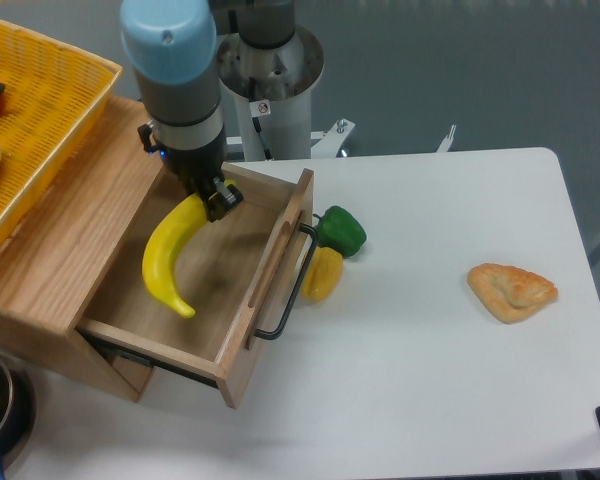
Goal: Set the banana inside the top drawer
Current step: 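Lower the banana into the drawer interior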
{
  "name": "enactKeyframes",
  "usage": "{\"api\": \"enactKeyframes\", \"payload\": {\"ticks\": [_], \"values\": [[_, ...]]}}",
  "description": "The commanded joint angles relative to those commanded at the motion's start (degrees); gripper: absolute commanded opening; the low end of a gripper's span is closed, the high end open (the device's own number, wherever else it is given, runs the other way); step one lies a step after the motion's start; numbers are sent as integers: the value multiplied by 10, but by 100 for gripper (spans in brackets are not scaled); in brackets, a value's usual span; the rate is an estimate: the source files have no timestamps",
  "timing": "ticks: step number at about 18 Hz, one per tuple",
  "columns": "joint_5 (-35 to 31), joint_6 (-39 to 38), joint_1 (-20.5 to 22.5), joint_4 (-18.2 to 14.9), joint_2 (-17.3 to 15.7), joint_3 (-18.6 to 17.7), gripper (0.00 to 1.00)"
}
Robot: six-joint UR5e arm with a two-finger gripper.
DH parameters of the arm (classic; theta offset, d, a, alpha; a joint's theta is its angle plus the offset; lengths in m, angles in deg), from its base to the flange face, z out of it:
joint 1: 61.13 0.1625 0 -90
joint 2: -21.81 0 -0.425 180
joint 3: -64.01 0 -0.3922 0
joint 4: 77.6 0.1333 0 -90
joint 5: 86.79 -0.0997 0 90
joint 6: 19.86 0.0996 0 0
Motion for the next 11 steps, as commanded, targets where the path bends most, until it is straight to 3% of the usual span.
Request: {"api": "enactKeyframes", "payload": {"ticks": [11], "values": [[-26,-22,-22,2,15,-10,26]]}}
